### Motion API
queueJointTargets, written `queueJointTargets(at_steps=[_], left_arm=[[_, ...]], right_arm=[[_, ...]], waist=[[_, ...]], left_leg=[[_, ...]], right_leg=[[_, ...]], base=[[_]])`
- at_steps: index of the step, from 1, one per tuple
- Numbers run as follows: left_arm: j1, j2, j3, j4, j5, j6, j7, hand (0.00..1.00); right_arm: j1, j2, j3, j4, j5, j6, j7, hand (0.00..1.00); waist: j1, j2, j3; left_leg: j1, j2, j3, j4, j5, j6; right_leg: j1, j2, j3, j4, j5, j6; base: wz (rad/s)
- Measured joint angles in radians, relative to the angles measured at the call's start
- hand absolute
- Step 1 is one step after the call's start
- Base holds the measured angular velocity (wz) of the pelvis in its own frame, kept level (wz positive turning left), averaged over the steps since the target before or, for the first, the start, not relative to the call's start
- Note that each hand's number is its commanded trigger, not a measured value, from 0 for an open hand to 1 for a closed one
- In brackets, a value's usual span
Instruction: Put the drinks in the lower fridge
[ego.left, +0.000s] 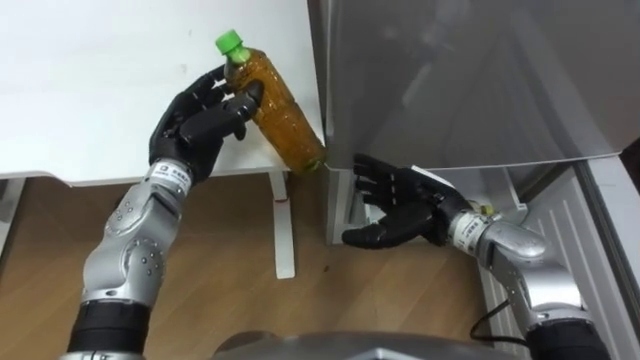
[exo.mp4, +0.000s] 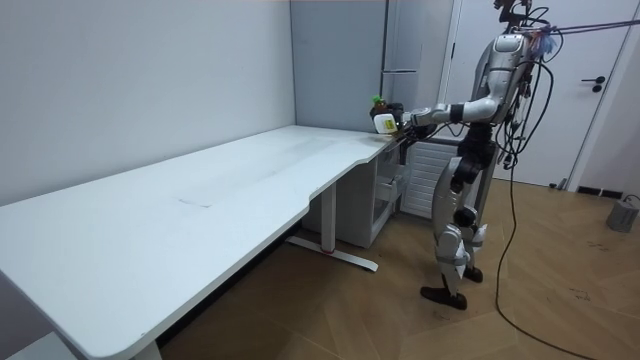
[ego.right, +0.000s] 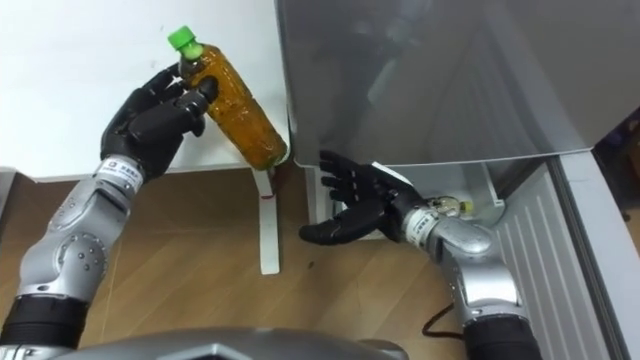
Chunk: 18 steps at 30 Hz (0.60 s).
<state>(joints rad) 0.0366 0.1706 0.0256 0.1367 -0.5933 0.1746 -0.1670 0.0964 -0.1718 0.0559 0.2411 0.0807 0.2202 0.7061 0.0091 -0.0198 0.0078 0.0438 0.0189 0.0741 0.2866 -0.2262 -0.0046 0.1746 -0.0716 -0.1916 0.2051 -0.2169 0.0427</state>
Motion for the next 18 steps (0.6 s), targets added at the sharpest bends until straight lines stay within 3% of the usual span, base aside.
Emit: queueJointTargets(at_steps=[8,18], left_arm=[[0.020,0.014,-0.082,0.000,0.042,0.001,-0.027,1.00],[0.039,0.023,-0.112,0.000,0.042,0.001,-0.082,1.00]], right_arm=[[0.001,-0.007,0.004,0.000,0.004,0.000,0.029,0.00],[0.004,-0.022,0.033,0.015,0.036,0.000,0.077,0.00]], waist=[[0.000,-0.001,0.0014],[-0.004,-0.007,0.0048]], left_leg=[[-0.018,-0.001,0.000,0.010,0.000,0.001],[-0.035,0.001,0.000,0.017,0.000,0.001]], right_leg=[[-0.013,-0.002,-0.002,-0.002,0.000,0.000],[-0.030,-0.001,-0.003,-0.001,0.000,0.000]], base=[[0.00],[0.00]])
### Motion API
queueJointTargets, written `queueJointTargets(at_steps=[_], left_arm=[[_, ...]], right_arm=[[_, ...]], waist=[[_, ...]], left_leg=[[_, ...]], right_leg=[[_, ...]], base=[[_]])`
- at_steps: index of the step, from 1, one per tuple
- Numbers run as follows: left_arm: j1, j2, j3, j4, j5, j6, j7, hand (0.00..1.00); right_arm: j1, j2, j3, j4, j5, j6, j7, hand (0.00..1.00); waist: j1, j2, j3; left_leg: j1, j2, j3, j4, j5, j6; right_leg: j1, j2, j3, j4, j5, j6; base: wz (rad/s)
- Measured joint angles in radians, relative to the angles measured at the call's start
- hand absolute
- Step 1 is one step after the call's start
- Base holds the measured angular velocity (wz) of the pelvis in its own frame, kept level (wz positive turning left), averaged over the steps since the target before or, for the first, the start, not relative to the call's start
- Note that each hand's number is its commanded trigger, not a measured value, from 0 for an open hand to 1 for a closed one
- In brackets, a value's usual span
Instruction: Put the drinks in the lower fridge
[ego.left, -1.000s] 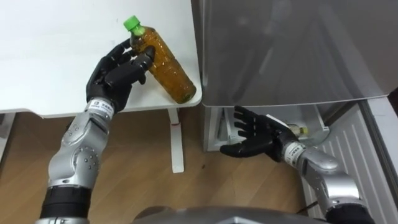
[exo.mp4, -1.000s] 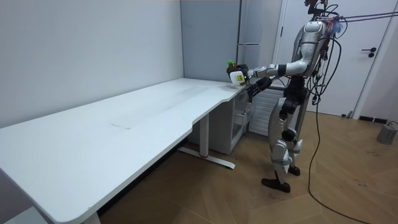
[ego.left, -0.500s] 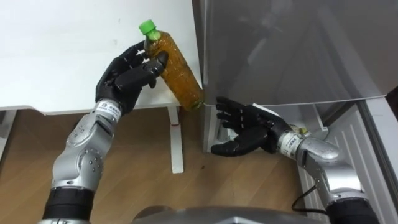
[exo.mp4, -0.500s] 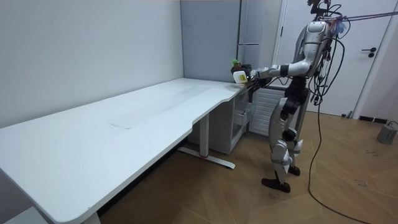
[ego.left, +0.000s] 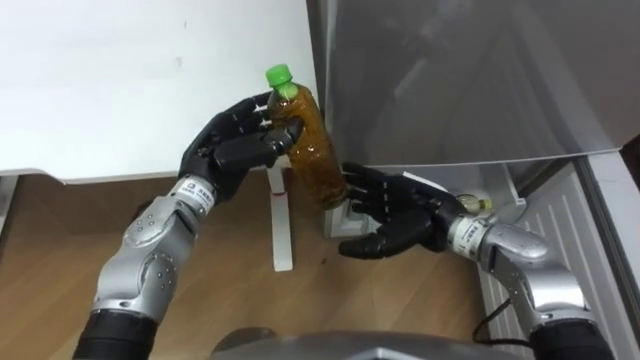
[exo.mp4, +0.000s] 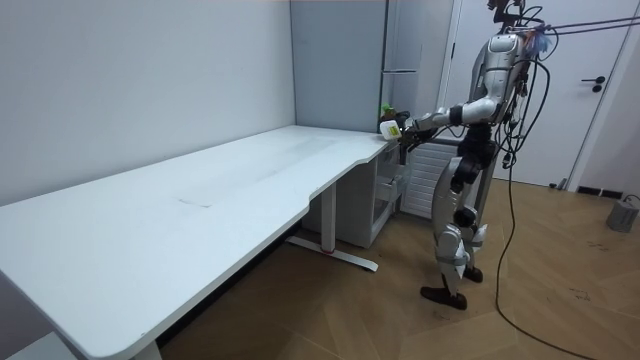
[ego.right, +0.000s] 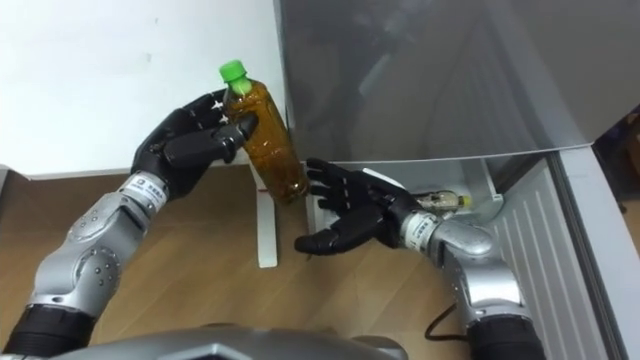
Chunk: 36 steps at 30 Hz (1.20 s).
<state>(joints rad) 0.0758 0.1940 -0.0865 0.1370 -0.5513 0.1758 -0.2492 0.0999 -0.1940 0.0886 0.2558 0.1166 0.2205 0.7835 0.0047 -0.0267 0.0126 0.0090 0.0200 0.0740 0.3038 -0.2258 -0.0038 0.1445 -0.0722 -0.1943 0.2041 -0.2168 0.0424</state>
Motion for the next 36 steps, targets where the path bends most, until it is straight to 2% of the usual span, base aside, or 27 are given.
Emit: queueJointTargets(at_steps=[7,19,25,28,36], left_arm=[[0.004,0.009,-0.017,0.000,0.000,0.000,-0.049,1.00],[0.004,0.015,-0.021,0.000,0.013,0.000,-0.058,1.00],[0.004,0.039,-0.067,0.000,0.015,0.000,-0.058,1.00],[0.004,0.048,-0.083,0.000,0.015,0.000,-0.058,1.00],[0.004,0.065,-0.121,0.000,0.015,0.001,-0.058,1.00]], right_arm=[[0.000,-0.002,0.005,0.005,0.000,0.011,0.026,0.00],[0.001,-0.001,0.008,0.005,0.000,0.022,0.027,0.00],[0.005,-0.004,0.022,0.008,0.023,0.030,0.024,0.00],[0.007,-0.005,0.038,0.008,0.046,0.042,0.016,0.00],[0.025,-0.023,0.069,0.026,0.095,0.045,0.003,0.00]], waist=[[0.001,0.000,0.0000],[-0.002,0.003,-0.0016],[-0.009,0.012,-0.0070],[-0.011,0.012,-0.0070],[-0.022,0.013,-0.0064]], left_leg=[[0.001,0.000,0.000,0.002,0.000,0.000],[-0.007,0.001,0.000,0.004,0.000,0.000],[-0.011,0.000,-0.008,0.010,0.000,0.000],[-0.007,0.000,-0.007,0.007,0.000,0.000],[-0.011,0.000,-0.007,0.002,0.000,0.000]], right_leg=[[0.001,0.000,0.000,0.001,0.000,0.000],[-0.003,0.001,0.000,0.002,0.001,-0.001],[-0.003,0.001,-0.005,0.000,0.001,-0.002],[-0.001,0.001,-0.005,0.000,0.001,-0.002],[-0.002,0.001,-0.008,0.000,0.001,-0.002]], base=[[0.00],[0.00],[0.03],[0.00],[0.00]])
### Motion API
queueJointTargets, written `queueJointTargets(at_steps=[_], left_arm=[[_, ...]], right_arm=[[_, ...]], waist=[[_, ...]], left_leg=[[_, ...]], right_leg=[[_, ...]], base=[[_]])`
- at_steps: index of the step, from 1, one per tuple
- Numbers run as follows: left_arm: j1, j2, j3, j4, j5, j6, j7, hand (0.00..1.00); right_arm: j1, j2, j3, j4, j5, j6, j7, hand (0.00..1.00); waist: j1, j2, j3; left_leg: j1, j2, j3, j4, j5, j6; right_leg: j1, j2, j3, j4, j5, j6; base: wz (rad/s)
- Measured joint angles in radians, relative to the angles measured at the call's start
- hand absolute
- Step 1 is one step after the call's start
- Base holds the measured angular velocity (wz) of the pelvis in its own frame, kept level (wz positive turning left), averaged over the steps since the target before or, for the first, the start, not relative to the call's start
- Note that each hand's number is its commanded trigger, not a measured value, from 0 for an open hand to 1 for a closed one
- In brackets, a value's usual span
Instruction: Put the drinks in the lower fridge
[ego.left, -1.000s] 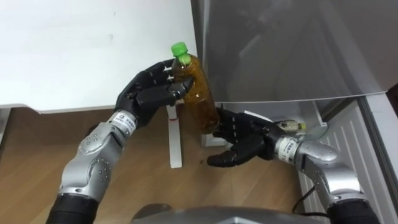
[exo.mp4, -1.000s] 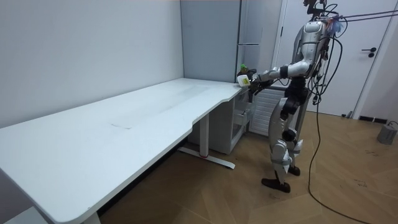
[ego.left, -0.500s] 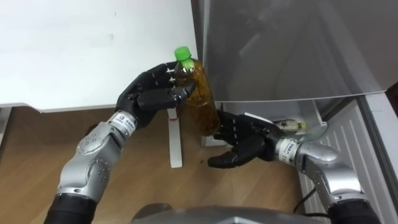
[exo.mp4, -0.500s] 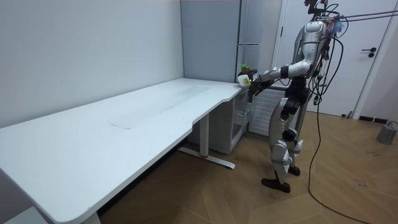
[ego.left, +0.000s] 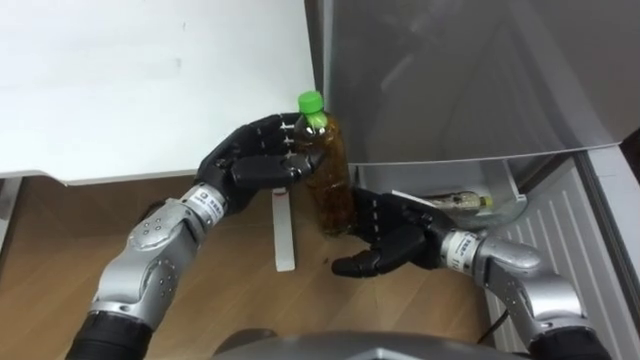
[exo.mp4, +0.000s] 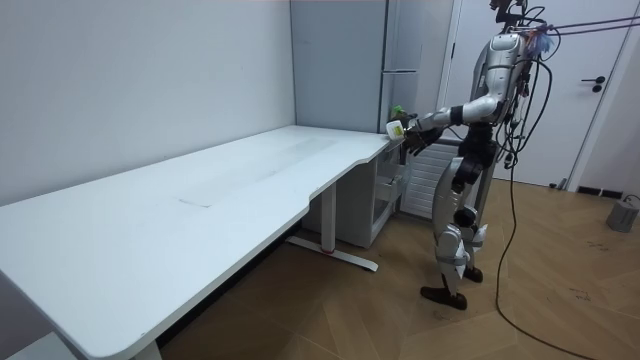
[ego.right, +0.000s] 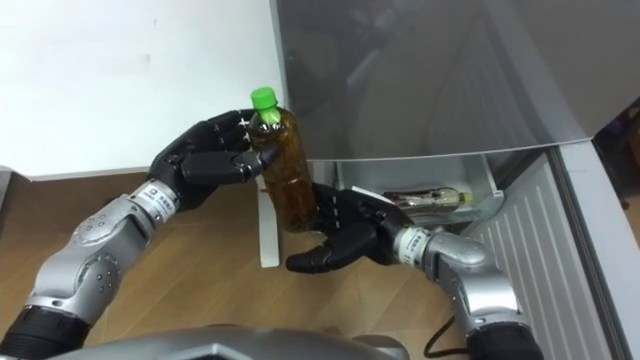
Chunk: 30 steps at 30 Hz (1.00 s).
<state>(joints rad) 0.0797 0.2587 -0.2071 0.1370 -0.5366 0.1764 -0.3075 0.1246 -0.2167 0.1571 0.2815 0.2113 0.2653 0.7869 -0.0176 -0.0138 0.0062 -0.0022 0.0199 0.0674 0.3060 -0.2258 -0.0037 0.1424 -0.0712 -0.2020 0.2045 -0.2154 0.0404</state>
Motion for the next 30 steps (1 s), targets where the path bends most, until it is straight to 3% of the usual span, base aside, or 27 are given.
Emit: queueJointTargets(at_steps=[12,14,15,16,18,30], left_arm=[[0.000,0.028,-0.073,0.000,-0.001,0.014,-0.002,1.00],[0.000,0.028,-0.076,0.000,-0.001,0.014,-0.006,1.00],[0.000,0.028,-0.079,0.000,-0.001,0.014,-0.008,1.00],[0.000,0.029,-0.083,0.000,-0.001,0.015,-0.010,1.00],[0.000,0.030,-0.088,0.000,-0.003,0.015,-0.017,1.00],[0.000,0.034,-0.112,0.000,-0.024,0.015,-0.097,1.00]], right_arm=[[0.000,-0.048,0.057,0.025,0.022,0.019,0.000,0.00],[0.000,-0.053,0.059,0.025,0.024,0.019,0.000,0.27],[0.000,-0.055,0.060,0.025,0.025,0.019,0.000,0.60],[0.000,-0.058,0.062,0.025,0.025,0.020,-0.001,0.80],[0.000,-0.060,0.066,0.025,0.025,0.020,-0.010,1.00],[0.001,-0.080,0.120,0.029,0.029,0.023,-0.046,1.00]], waist=[[-0.004,0.003,0.0014],[-0.005,0.002,0.0013],[-0.005,0.002,0.0012],[-0.004,0.002,0.0012],[-0.003,0.001,0.0009],[0.001,-0.001,0.0034]], left_leg=[[-0.010,0.000,-0.001,-0.002,0.000,0.000],[-0.017,0.000,-0.001,-0.001,0.000,0.000],[-0.021,0.000,-0.001,0.001,0.000,0.000],[-0.022,0.000,-0.001,0.001,0.000,0.000],[-0.021,0.000,-0.001,0.001,0.000,0.000],[-0.011,0.001,0.006,-0.006,0.000,0.000]], right_leg=[[-0.012,0.000,0.001,0.001,0.000,0.000],[-0.019,0.000,0.001,0.001,0.000,0.000],[-0.022,0.000,0.001,0.001,0.000,0.000],[-0.023,0.000,0.001,0.001,0.000,0.000],[-0.022,0.000,0.001,0.001,0.000,0.000],[-0.014,0.001,0.009,0.001,0.000,0.000]], base=[[0.00],[0.00],[0.00],[0.00],[0.00],[-0.01]])
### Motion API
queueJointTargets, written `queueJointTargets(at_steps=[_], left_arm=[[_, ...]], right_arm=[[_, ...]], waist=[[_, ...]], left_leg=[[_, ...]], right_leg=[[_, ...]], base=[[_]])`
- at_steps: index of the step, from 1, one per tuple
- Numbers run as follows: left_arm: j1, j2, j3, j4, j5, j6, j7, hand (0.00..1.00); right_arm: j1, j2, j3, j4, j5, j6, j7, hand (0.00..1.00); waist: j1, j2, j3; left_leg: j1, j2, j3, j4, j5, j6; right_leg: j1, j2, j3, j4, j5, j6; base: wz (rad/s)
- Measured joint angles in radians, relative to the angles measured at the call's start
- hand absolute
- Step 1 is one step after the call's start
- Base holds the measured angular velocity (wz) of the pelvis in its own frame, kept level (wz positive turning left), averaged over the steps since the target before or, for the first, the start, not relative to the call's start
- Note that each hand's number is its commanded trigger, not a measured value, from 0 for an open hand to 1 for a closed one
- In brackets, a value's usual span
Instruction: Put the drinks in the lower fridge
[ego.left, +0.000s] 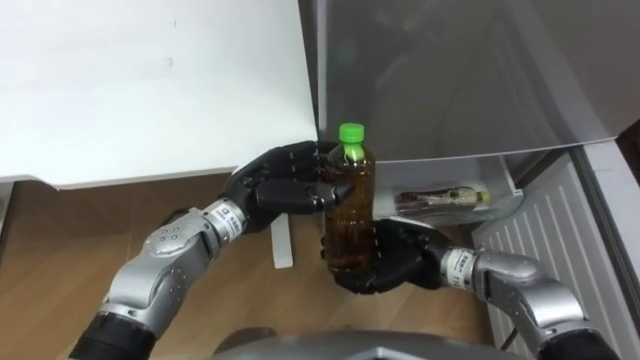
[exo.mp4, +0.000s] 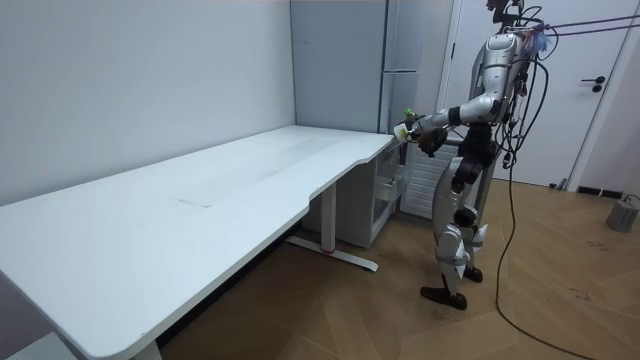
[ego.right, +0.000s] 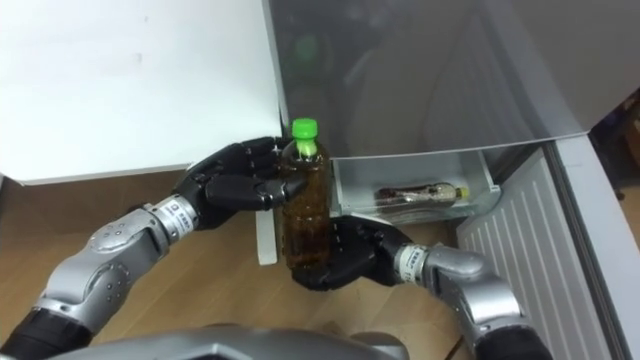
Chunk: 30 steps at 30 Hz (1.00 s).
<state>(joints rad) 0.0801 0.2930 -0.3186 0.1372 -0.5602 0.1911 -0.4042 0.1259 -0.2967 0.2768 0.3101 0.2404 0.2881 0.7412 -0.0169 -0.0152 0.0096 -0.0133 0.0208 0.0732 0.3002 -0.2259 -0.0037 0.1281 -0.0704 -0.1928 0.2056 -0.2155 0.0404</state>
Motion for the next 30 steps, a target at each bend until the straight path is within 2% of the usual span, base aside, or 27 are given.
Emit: queueJointTargets(at_steps=[6,13,17,18,19,30], left_arm=[[0.000,0.001,0.000,0.000,-0.017,0.000,-0.018,1.00],[0.000,0.000,-0.011,0.000,-0.018,0.000,-0.040,1.00],[-0.001,-0.008,-0.031,0.000,-0.028,-0.001,-0.045,1.00],[-0.001,-0.008,-0.036,0.000,-0.028,-0.001,-0.045,1.00],[-0.001,-0.008,-0.037,0.000,-0.028,-0.001,-0.045,1.00],[-0.001,0.001,-0.065,0.000,-0.027,-0.001,-0.045,1.00]], right_arm=[[0.016,-0.018,0.017,0.000,0.077,0.010,0.000,1.00],[0.016,-0.020,0.035,0.000,0.077,0.010,0.001,1.00],[0.017,-0.022,0.074,-0.002,0.079,0.010,0.001,1.00],[0.019,-0.026,0.076,-0.002,0.079,0.010,0.001,0.71],[0.019,-0.026,0.076,-0.002,0.079,0.010,0.001,0.00],[0.022,-0.029,0.084,-0.002,0.096,0.010,-0.009,0.00]], waist=[[0.000,0.009,-0.0015],[-0.003,0.017,-0.0031],[-0.002,0.017,-0.0030],[-0.002,0.018,-0.0029],[-0.002,0.018,-0.0029],[-0.003,0.030,-0.0013]], left_leg=[[-0.002,0.000,0.001,0.001,0.000,0.000],[-0.009,0.000,0.001,0.000,0.000,0.000],[-0.010,0.000,0.001,0.000,0.000,0.000],[-0.010,0.000,0.001,0.000,0.000,0.000],[-0.009,0.000,0.001,0.000,0.000,0.000],[-0.009,0.000,0.001,0.001,0.000,0.000]], right_leg=[[-0.005,0.000,0.001,0.000,0.000,0.000],[-0.009,0.000,0.000,0.000,0.000,0.000],[-0.009,0.000,0.000,0.000,0.000,0.000],[-0.009,0.000,0.000,0.000,0.000,0.000],[-0.008,0.000,0.000,0.000,0.000,0.000],[-0.007,0.000,-0.001,0.000,0.000,0.000]], base=[[0.00],[0.00],[0.00],[0.00],[0.00],[0.00]])
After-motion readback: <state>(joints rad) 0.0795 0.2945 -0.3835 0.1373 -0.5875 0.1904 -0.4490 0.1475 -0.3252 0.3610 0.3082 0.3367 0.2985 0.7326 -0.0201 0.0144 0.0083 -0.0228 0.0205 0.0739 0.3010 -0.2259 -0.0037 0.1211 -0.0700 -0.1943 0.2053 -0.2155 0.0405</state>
